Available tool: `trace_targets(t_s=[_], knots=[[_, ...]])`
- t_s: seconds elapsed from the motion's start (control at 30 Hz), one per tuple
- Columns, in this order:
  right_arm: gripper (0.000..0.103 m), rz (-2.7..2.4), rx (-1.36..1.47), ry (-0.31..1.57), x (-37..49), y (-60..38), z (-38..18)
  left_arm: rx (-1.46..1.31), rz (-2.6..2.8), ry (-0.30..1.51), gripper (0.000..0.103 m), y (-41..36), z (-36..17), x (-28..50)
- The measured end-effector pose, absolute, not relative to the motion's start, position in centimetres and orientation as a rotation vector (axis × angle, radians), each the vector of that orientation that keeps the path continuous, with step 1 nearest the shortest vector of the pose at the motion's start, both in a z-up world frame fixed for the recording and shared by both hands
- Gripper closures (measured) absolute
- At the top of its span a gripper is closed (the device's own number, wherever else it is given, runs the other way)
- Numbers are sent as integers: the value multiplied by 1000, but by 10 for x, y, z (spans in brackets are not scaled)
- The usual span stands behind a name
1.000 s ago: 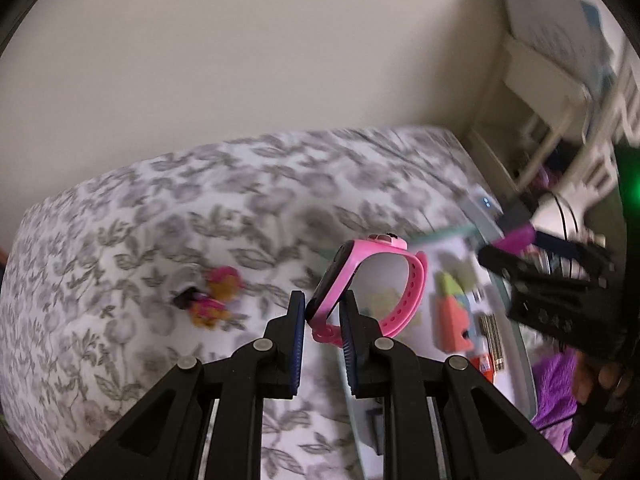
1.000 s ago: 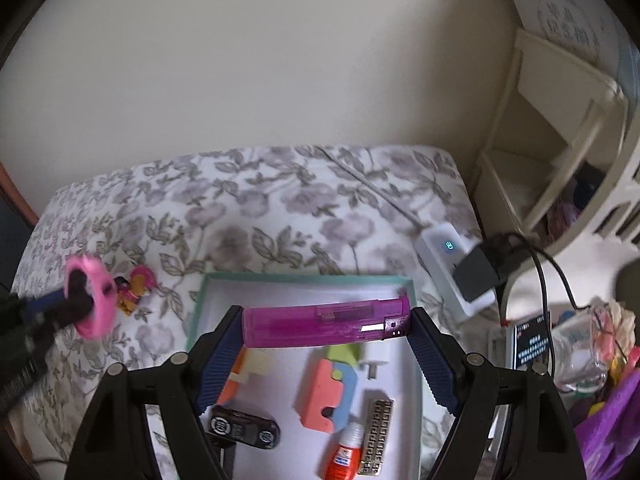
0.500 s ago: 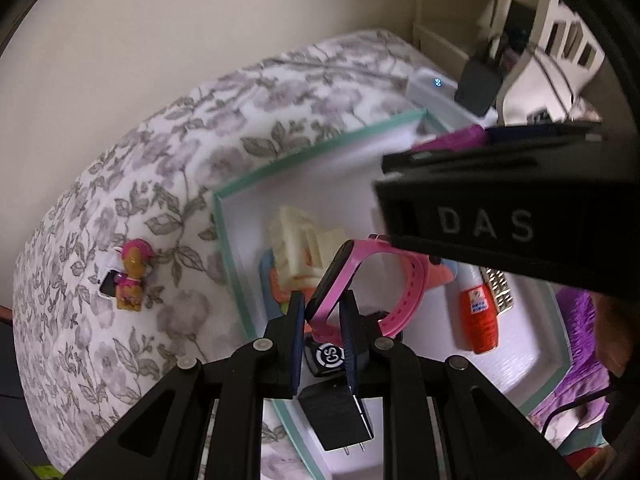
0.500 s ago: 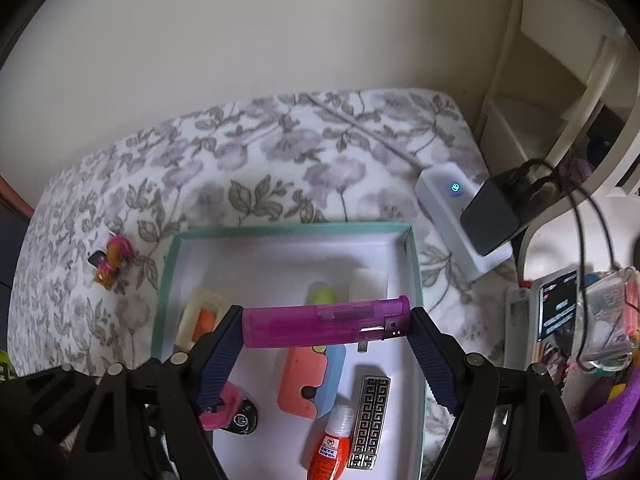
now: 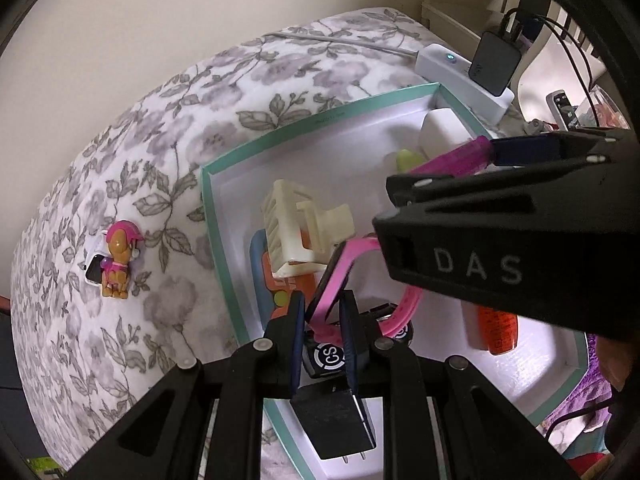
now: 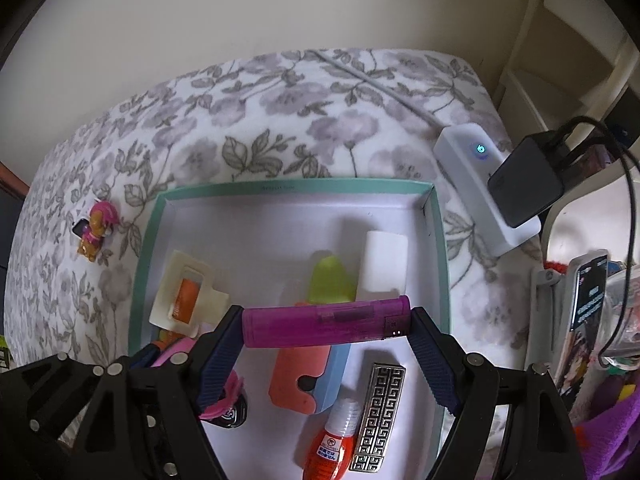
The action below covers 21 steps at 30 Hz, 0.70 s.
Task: Organize rigid objects
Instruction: 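Lift the pink band and purple lighter and carry them over the tray with both tools, then open the right tool to drop the lighter while the left tool releases the pink band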
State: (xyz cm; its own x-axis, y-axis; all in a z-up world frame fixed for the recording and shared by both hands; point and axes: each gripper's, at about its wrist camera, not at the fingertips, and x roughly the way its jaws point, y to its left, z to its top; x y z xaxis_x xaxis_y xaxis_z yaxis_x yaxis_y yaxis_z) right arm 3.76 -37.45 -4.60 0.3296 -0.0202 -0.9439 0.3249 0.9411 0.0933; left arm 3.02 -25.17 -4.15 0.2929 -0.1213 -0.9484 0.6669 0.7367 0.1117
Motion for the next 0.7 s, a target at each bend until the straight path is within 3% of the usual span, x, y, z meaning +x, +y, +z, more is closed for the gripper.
trace_targets(t_s=[0.4, 0.57, 0.7], knots=[[19, -206, 281, 1254, 40, -369, -56, 527, -554, 1188, 84, -250, -42, 35], [18, -186, 268, 1230, 41, -365, -48, 487, -553, 1206, 60, -247, -38, 39], [18, -189, 257, 1198, 41, -362, -36, 466, -548, 1203, 59, -244, -30, 42]])
